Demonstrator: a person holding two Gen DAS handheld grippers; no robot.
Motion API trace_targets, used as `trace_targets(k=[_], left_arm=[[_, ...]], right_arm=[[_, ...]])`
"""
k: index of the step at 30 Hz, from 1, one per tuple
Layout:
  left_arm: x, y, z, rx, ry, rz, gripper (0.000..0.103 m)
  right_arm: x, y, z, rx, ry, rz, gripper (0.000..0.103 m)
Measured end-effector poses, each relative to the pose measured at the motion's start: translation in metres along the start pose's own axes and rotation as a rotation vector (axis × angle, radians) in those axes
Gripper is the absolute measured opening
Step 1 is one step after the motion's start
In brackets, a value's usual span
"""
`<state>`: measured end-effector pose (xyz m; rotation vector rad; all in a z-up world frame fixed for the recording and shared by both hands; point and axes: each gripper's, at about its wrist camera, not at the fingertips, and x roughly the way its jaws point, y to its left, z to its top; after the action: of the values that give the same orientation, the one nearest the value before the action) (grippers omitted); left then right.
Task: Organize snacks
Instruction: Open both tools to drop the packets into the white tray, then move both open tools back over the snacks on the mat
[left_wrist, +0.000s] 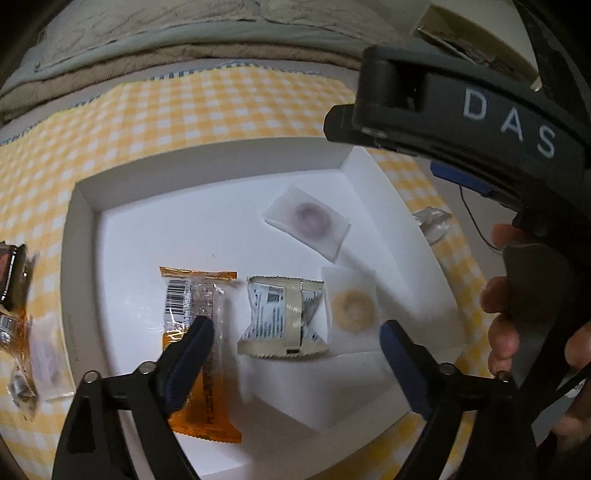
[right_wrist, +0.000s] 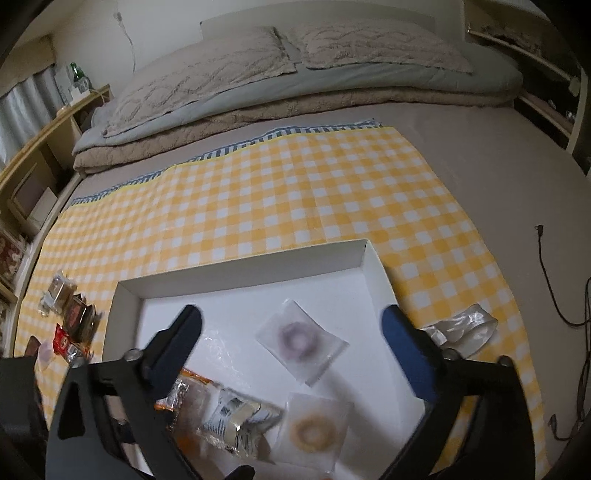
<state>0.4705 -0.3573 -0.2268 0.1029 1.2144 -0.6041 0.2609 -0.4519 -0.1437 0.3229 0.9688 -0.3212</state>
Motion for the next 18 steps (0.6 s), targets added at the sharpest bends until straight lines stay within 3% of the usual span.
trace_targets(k=[3, 13, 18], left_arm=[[-0.002, 0.001, 0.004, 0.002, -0.018, 0.009, 0.103], [-0.036, 0.017, -0.004, -0.004, -0.083, 0.041, 0.103], [-0.071, 0.021, -0.019, 0.008, -0.136, 0.066, 0.103]], right_arm=[[-0.008, 0.001, -0.002, -0.003, -0.016, 0.001, 0.103], [-0.051, 0.004, -0.005, 0.004, -0.085, -0.009, 0.103], [-0.073, 0.01, -0.007, 0.007, -0.124, 0.009, 0.103]])
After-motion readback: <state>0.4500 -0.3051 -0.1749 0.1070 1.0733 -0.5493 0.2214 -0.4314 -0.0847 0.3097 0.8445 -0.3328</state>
